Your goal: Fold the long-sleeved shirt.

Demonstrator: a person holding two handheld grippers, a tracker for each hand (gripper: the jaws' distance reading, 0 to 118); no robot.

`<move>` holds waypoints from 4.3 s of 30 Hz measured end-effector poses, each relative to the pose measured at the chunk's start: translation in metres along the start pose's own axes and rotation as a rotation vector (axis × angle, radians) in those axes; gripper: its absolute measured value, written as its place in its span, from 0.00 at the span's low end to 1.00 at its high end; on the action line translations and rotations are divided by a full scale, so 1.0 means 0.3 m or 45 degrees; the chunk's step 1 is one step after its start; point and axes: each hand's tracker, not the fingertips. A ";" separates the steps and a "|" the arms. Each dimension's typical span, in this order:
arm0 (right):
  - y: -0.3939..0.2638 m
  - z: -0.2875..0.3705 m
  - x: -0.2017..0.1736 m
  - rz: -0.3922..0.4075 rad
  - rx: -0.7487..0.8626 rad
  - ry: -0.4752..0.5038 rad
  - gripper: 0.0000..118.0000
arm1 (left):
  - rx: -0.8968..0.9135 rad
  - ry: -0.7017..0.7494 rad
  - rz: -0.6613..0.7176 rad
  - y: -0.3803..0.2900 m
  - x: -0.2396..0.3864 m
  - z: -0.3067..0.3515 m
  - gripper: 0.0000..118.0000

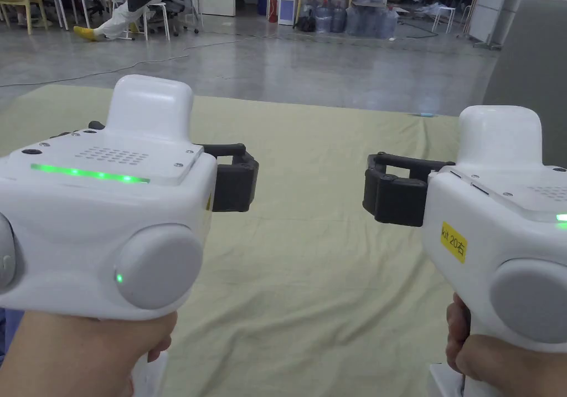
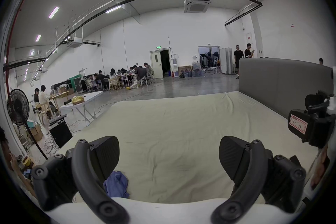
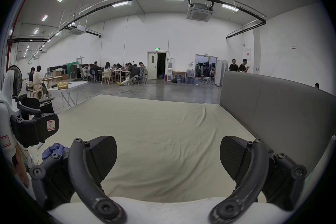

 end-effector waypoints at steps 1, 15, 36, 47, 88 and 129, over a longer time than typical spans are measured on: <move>0.000 0.001 0.000 0.000 0.000 0.001 0.96 | -0.002 -0.003 0.000 0.000 0.000 0.000 0.92; -0.045 -0.003 -0.026 -0.023 -0.004 0.038 0.00 | 0.011 -0.110 0.032 -0.002 0.018 0.002 0.00; 0.003 0.127 -0.923 0.011 -0.088 1.033 0.00 | -0.143 0.572 0.176 -0.149 -0.825 0.444 0.02; -0.083 0.012 -0.698 0.110 -0.226 0.782 0.00 | -0.621 0.275 0.382 -0.538 -0.864 -0.059 0.81; 0.097 0.208 0.194 -0.197 -0.043 0.081 0.00 | -0.392 -0.844 0.254 0.342 0.309 -0.298 0.02; -0.403 0.003 0.244 -0.211 -0.596 0.092 0.00 | -1.060 -0.318 0.207 -0.553 0.202 -1.060 0.87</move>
